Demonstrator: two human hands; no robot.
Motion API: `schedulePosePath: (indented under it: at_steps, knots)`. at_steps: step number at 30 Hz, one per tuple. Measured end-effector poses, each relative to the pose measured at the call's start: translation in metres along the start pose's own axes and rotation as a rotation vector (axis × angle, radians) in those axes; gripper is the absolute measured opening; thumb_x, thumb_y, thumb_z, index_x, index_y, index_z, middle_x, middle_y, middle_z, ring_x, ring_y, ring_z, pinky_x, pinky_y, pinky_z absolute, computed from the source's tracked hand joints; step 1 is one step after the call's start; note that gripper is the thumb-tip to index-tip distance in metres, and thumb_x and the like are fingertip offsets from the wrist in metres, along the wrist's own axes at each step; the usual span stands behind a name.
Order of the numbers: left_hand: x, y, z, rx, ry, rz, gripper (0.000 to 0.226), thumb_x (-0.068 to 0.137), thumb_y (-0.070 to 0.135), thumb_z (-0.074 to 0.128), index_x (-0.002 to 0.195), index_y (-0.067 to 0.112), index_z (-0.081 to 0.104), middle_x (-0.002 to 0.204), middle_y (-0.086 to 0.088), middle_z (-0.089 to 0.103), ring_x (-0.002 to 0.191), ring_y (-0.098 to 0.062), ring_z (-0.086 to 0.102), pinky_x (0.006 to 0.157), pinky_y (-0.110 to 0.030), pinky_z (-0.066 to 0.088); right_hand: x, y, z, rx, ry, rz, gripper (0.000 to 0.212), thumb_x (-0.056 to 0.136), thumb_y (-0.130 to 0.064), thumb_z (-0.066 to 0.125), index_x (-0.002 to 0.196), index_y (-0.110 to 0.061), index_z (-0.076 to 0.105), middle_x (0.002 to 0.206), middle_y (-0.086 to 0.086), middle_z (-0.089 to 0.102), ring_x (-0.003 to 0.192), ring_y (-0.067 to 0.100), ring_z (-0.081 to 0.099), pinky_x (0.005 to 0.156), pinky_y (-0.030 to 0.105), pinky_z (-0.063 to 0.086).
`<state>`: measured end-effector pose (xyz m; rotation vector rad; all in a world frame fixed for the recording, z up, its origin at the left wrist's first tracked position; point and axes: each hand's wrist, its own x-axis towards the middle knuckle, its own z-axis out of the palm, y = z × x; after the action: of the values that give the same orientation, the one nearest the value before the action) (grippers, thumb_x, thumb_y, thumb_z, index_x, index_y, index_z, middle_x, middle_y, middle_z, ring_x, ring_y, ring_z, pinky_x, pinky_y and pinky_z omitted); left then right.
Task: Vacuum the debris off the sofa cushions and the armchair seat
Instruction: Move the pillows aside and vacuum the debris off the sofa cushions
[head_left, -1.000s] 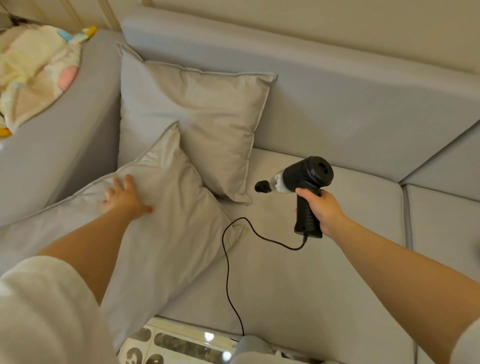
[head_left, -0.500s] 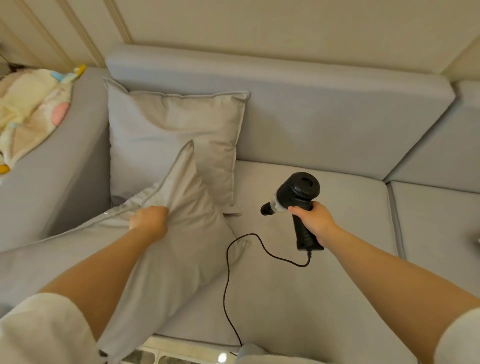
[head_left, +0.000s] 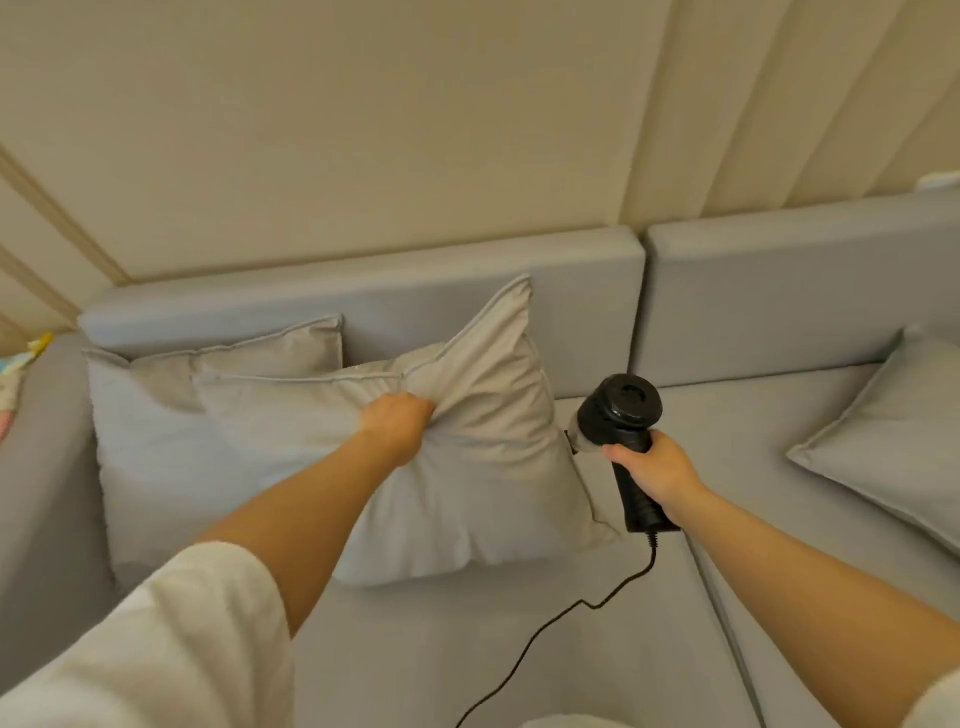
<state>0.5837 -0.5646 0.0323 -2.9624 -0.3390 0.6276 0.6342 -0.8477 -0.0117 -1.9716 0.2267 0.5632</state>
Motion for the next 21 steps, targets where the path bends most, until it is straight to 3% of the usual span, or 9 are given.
schedulePosePath:
  at_steps: [7, 14, 17, 21]
  knots:
    - [0.060, 0.106, -0.038, 0.189, 0.131, 0.152, 0.034, 0.096, 0.011, 0.035, 0.125, 0.017, 0.052, 0.129, -0.013, 0.054, 0.116, -0.033, 0.057, 0.093, -0.040, 0.046, 0.024, 0.025, -0.110, 0.074, 0.113, 0.032, 0.029, 0.079, -0.027, 0.068, 0.099, -0.014, 0.053, 0.082, 0.005, 0.059, 0.073, 0.019, 0.056, 0.055, 0.025, 0.040]
    - [0.110, 0.162, -0.076, 0.230, 0.239, 0.178, 0.033, 0.094, 0.005, 0.038, 0.124, 0.012, 0.051, 0.128, -0.016, 0.050, 0.111, -0.035, 0.058, 0.087, -0.041, 0.047, 0.049, 0.043, -0.164, 0.104, 0.163, 0.033, 0.018, 0.079, -0.023, 0.068, 0.089, -0.018, 0.054, 0.081, 0.004, 0.060, 0.072, 0.020, 0.057, 0.057, 0.027, 0.043]
    - [0.123, 0.184, -0.080, 0.199, 0.222, 0.123, 0.034, 0.092, 0.003, 0.043, 0.125, 0.011, 0.049, 0.127, -0.016, 0.049, 0.111, -0.036, 0.057, 0.087, -0.041, 0.047, 0.060, 0.049, -0.179, 0.102, 0.165, 0.035, 0.020, 0.079, -0.024, 0.068, 0.091, -0.018, 0.054, 0.081, 0.004, 0.060, 0.073, 0.019, 0.057, 0.059, 0.028, 0.043]
    - [0.123, 0.212, -0.074, 0.030, 0.095, -0.018, 0.055, 0.088, 0.011, 0.057, 0.136, 0.013, 0.031, 0.135, -0.017, 0.037, 0.120, -0.036, 0.047, 0.090, -0.041, 0.046, 0.067, 0.060, -0.185, 0.092, 0.186, 0.049, 0.022, 0.079, -0.024, 0.067, 0.093, -0.018, 0.052, 0.080, 0.002, 0.058, 0.072, 0.018, 0.056, 0.060, 0.028, 0.043]
